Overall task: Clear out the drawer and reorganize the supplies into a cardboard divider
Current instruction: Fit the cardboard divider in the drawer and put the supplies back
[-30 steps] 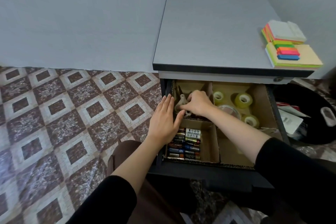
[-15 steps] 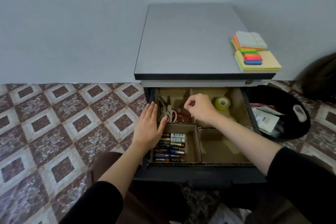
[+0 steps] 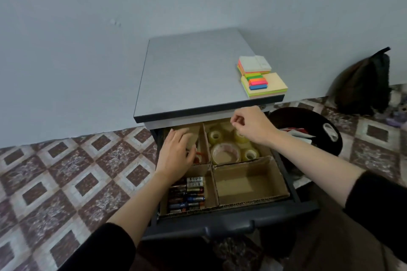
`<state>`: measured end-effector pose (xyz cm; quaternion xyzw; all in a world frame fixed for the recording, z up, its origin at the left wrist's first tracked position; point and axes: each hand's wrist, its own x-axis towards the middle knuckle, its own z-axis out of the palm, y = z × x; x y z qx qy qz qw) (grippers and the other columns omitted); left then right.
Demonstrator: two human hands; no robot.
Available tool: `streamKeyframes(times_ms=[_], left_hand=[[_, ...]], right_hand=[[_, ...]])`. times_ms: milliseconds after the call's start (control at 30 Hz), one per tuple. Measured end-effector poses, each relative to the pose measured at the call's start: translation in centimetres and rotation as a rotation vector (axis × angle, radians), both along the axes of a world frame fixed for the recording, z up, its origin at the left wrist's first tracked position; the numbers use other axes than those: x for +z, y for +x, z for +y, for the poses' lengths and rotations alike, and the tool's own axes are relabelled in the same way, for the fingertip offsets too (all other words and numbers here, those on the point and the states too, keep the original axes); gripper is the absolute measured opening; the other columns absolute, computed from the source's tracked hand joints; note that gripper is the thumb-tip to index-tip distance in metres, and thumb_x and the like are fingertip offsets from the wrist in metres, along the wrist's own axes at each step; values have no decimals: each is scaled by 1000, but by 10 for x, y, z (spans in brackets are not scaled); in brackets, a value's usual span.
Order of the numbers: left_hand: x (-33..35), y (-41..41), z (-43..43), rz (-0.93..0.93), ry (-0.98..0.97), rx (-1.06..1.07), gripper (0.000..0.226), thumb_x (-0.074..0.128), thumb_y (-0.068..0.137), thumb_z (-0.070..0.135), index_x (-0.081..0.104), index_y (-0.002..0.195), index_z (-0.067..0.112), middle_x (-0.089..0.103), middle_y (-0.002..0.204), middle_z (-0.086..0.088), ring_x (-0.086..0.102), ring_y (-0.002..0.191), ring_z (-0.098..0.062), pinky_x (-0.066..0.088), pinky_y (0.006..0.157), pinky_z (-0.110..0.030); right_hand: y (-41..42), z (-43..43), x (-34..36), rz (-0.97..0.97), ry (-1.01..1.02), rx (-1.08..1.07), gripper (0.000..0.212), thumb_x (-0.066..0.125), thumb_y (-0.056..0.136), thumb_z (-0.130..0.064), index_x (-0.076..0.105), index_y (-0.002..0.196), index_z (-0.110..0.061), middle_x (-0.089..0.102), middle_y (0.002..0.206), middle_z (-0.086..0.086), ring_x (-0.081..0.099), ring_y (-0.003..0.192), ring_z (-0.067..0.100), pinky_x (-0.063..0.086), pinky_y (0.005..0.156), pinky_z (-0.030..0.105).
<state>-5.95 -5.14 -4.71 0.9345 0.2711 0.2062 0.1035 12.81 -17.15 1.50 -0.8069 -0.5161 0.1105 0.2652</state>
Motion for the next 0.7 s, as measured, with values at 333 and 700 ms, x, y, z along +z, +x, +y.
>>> streamKeyframes(times_ms=[333, 700], left_hand=[[71, 92, 5, -64, -30, -61, 44, 49, 95, 28, 43, 136, 13, 35, 147, -1, 25, 136, -15, 23, 110, -26], [49, 146, 42, 345, -50, -34, 56, 18, 99, 45, 10, 150, 22, 4, 158, 0, 0, 145, -17, -1, 118, -38]], right_hand=[[69, -12, 45, -178, 68, -164, 15, 58, 88, -14, 72, 93, -10, 69, 101, 7, 59, 94, 22, 39, 74, 26], [109, 13, 44, -379, -153, -45, 31, 64, 85, -35, 67, 111, -19, 58, 117, 1, 50, 105, 19, 33, 73, 26]])
